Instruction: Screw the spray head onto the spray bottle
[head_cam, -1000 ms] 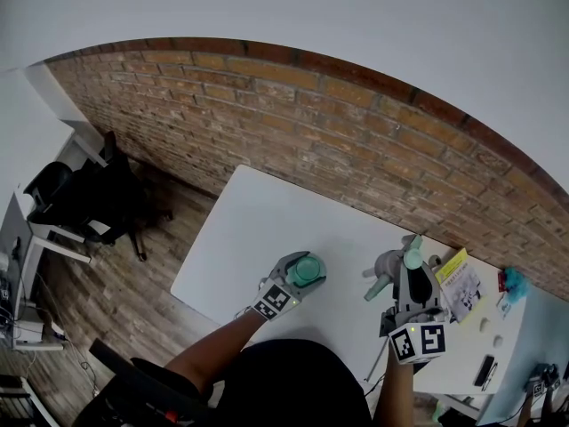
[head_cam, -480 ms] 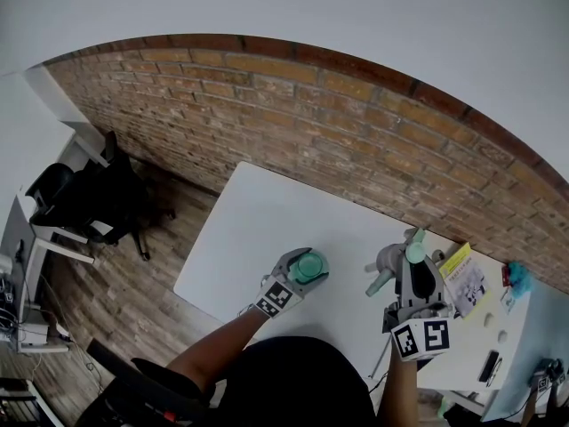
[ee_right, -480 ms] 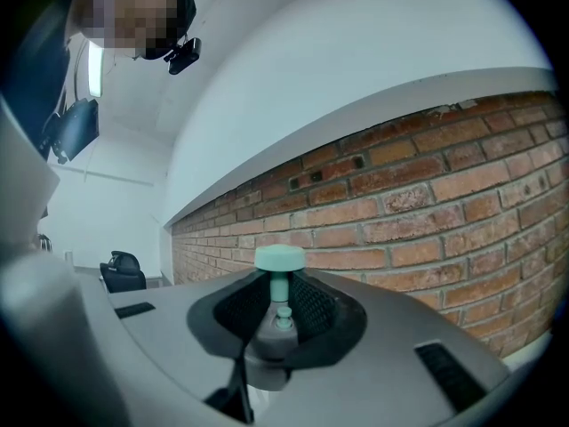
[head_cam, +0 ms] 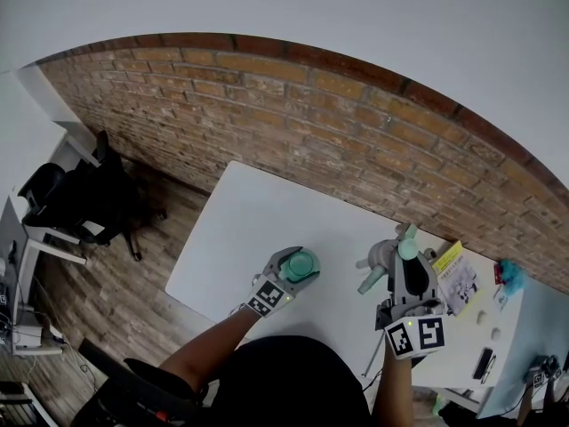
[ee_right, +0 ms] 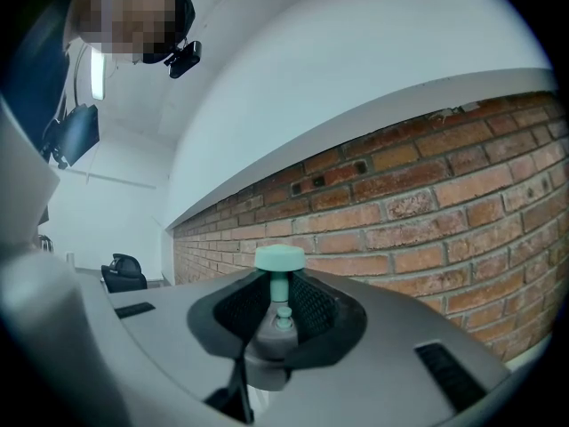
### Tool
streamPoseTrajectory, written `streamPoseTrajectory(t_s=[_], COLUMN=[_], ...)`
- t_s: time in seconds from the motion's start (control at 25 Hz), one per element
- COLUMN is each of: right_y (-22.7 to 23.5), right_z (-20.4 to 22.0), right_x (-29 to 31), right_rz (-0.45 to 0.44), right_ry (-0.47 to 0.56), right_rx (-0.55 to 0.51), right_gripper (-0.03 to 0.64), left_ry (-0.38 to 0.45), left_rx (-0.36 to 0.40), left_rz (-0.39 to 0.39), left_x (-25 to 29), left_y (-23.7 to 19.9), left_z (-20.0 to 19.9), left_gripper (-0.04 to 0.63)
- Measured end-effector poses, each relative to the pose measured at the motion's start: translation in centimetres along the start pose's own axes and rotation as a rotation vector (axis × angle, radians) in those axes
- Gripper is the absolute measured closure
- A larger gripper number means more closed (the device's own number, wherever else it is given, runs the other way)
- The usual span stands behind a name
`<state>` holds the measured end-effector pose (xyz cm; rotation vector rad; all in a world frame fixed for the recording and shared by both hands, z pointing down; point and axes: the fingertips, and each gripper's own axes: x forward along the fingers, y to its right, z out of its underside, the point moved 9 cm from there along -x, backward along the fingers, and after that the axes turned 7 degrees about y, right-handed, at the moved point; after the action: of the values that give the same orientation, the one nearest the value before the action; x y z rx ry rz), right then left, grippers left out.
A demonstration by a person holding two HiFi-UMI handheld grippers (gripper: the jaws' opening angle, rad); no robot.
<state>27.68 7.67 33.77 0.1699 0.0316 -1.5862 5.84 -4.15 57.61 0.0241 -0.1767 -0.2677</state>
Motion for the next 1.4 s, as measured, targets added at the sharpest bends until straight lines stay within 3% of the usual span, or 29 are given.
streamPoseTrajectory(t_s=[1.0, 1.4], right_y=[-0.9, -1.1], right_z=[-2.0, -2.3], right_x=[0.0, 0.2], right_rz=[-0.007, -0.026], right_ry=[0.038, 0.055], right_rx=[-0.007, 0.041], right_gripper=[0.551, 0.551], left_ry=[0.007, 0.002], left_rx=[-0.005, -0.005], left_rz=[0.011, 0.014], left_x=[0.0, 0.1], left_y=[0.0, 0.2], left_z=[0.1, 0.1], left_gripper=[0.273, 0.273])
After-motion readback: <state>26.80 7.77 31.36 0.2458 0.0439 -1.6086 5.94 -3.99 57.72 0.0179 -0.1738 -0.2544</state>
